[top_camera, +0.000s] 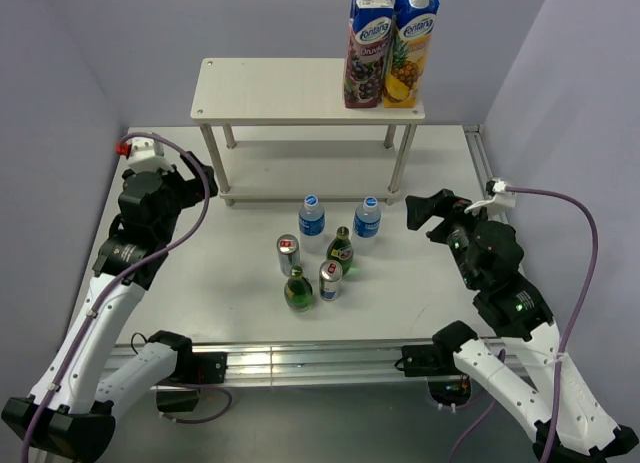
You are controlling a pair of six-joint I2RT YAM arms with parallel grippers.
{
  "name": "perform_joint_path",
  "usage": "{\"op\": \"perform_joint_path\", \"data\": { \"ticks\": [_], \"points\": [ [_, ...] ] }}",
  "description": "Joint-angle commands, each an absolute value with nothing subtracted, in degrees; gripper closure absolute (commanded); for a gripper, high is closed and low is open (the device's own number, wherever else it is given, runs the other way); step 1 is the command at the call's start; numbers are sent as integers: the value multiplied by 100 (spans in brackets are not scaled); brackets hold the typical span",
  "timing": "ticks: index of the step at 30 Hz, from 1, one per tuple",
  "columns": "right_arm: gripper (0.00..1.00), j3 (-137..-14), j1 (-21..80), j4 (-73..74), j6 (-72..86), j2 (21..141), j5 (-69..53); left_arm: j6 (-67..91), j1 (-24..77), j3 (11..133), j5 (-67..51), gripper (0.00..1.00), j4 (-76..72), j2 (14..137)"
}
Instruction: Place and organize the beverage onto the shelf
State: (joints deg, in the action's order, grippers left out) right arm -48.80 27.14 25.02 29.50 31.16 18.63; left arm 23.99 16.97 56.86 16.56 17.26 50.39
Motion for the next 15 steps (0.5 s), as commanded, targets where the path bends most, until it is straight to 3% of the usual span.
{"op": "perform_joint_path", "data": {
  "ticks": [1,4,7,10,11,15],
  "points": [
    [0,-5080,2733,2584,2812,3217,1706,2215,1635,5713,1838,1,1723,4878],
    [0,-4905,2751,2452,2777,3313,1415,2224,1582,5660,1688,1,1749,4825],
    [4,-4720,3066,2417,2847,3489,1957,2206,1573,5651,1784,1,1801,4869],
    [5,-4675,4110,2557,2882,3585,3520,2197,1573,5686,1863,1,1854,4966],
    [5,-4798,4435,2810,3048,3708,4664,2189,1573,5678,1863,1,1854,4966],
    [5,-5291,5928,4636,4802,4665,6555,2171,1573,5678,1872,1,1837,4940]
  ]
}}
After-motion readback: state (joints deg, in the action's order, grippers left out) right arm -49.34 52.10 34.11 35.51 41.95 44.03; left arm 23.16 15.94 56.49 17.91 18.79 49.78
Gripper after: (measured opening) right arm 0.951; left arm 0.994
